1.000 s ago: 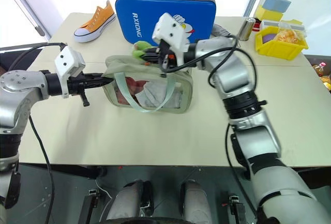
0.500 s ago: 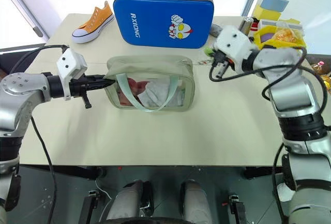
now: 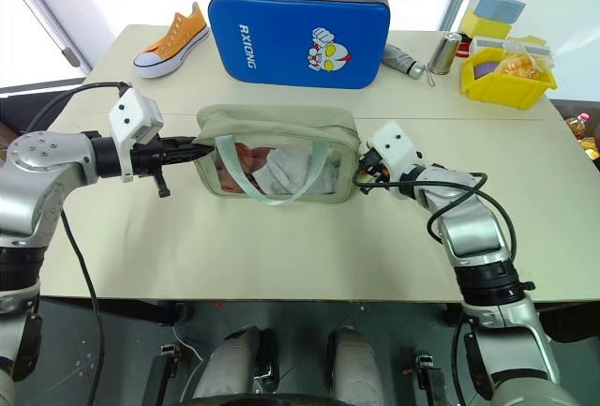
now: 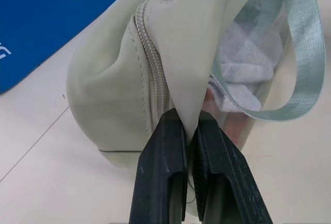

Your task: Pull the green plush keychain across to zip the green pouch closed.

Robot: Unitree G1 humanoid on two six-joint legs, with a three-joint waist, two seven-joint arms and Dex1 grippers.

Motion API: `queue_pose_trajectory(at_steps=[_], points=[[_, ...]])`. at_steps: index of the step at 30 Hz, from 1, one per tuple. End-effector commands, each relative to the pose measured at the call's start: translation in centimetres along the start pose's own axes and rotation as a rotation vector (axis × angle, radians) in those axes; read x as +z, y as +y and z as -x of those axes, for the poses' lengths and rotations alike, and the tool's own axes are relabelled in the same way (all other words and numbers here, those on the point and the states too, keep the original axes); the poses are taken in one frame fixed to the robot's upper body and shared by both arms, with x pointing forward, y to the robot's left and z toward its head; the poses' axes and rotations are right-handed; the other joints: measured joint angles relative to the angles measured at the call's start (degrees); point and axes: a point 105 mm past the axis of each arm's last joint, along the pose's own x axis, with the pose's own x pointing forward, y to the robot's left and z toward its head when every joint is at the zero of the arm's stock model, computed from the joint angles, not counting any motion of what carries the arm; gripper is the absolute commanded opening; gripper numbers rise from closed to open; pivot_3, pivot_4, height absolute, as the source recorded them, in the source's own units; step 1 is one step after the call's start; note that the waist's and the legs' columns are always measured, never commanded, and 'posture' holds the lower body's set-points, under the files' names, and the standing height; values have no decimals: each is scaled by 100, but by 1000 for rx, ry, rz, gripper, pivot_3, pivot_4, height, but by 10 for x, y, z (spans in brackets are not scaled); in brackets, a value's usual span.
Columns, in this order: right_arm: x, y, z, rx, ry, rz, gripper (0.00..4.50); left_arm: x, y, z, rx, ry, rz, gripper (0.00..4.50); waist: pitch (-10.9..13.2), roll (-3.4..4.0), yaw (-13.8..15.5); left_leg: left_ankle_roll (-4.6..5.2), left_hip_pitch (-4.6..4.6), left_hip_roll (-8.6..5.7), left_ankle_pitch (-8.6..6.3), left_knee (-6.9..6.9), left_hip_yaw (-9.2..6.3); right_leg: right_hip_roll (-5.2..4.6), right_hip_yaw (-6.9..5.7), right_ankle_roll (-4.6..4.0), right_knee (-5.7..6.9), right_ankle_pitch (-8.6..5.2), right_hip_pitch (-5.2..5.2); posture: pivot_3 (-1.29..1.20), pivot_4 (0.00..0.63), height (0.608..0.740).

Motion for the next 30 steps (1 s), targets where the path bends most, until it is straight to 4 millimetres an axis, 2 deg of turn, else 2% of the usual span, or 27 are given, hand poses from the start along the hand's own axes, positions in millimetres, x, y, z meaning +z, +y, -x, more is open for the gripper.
queue_pose_trajectory(at_steps=[1, 5, 9, 11, 12, 14, 15, 17, 19, 21, 25, 30], points=[[11, 13, -2, 39, -34, 8, 42, 9, 2, 3, 16, -19, -36, 0, 0, 0, -4, 0, 0, 0, 0, 0, 0, 0, 0, 0, 0, 0, 0, 0, 150, 740], [2, 12, 0, 58, 15, 95, 42, 9, 1, 3, 16, -21, -35, 0, 0, 0, -4, 0, 0, 0, 0, 0, 0, 0, 0, 0, 0, 0, 0, 0, 150, 740], [7, 14, -1, 83, 1, 122, 42, 9, 3, 2, 25, -26, -33, 0, 0, 0, -6, 1, 1, 0, 0, 0, -1, 2, 0, 0, 0, 0, 0, 0, 150, 740], [18, 10, 0, 82, -40, 83, 665, 10, 4, 1, 35, -30, -35, 0, 0, 0, -5, 0, 1, 1, 0, 0, -1, 2, 0, 0, 0, 0, 0, 0, 150, 740], [25, 5, 3, 81, -56, 76, 966, 10, 6, 1, 42, -33, -31, 365, 0, 0, -5, 1, 1, 1, 0, 0, -1, 2, 0, 0, 0, 0, 0, 0, 150, 740], [38, -12, 13, 71, -77, 87, 2008, 12, 8, 4, 44, -39, -26, 1108, 1, 1, -5, 0, 1, 0, 0, 0, -1, 2, 1, 0, 0, 0, 0, 0, 150, 740], [43, -19, 18, 68, -82, 96, 2350, 12, 9, 6, 41, -41, -23, 1499, 3, 4, 0, 1, 0, 0, 0, 0, -1, 2, 1, 0, 0, 0, 0, 0, 150, 740], [53, -35, 34, 87, -81, 120, 3545, 16, 14, 11, 45, -47, -17, 2626, 3, 4, 12, 1, 0, -1, -1, 0, -1, 1, 0, 0, 0, 0, -1, 0, 150, 740], [61, -43, 51, 143, -69, 156, 4448, 18, 21, 17, 59, -49, 0, 3498, 4, 2, 14, 2, -1, -1, -1, 0, -2, 1, 0, 0, -2, 0, -1, 0, 150, 740], [72, -47, 64, 196, -72, 162, 4500, 20, 30, 25, 89, -49, 29, 4487, 4, 3, 1, 5, -1, -1, -3, 0, -2, 1, 0, 0, -3, 0, -1, 0, 150, 740], [99, -44, 88, 331, -93, 132, 4500, 29, 43, 46, 105, -51, 79, 4487, 4, 4, -56, 9, 2, 5, -5, -6, 1, 5, 0, 0, -8, 0, -2, 0, 150, 740], [125, -28, 93, 416, -172, 88, 4500, 38, 57, 59, 150, -89, 87, 4487, 5, 5, -27, 6, 4, 11, -4, -6, 1, 10, 0, 0, -7, 0, -2, 0, 150, 740]])
